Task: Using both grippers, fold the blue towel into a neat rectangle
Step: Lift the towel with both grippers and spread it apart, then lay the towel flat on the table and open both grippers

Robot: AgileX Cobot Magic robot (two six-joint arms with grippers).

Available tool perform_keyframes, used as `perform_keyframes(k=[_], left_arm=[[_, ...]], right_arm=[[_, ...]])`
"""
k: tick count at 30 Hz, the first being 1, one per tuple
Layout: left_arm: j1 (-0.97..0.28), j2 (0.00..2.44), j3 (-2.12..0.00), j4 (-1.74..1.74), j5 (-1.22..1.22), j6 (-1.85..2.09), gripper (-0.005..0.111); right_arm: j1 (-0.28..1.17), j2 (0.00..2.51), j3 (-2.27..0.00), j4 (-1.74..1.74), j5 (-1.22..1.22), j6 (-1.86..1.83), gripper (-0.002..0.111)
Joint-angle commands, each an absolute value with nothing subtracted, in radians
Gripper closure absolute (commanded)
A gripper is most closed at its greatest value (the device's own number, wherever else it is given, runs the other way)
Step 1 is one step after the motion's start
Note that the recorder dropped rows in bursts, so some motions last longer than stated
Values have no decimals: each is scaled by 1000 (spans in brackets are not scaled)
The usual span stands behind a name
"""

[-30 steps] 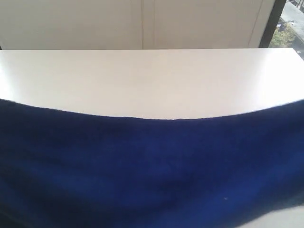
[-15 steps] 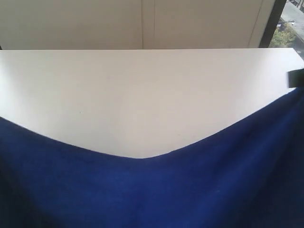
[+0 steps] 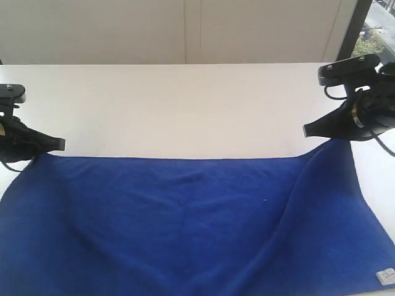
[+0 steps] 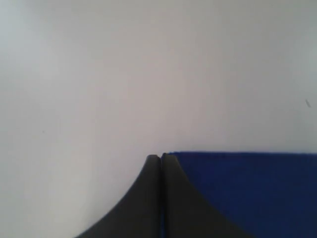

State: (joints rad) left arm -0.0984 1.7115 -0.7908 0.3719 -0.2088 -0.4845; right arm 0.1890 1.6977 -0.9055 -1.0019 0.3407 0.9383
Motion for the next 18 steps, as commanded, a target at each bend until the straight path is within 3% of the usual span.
perform_keyframes(k=[1, 10, 18], left_arm=[[-90, 1799, -864, 379, -285, -489, 107], [-24, 1892, -1008, 375, -245, -494, 107], [29, 1921, -1015, 375, -247, -494, 107]], right_arm=[[135, 1815, -997, -1030, 315, 958, 108], [73, 1929, -1114, -1032, 279, 968, 108], [36, 1987, -1143, -1033, 208, 970, 108]])
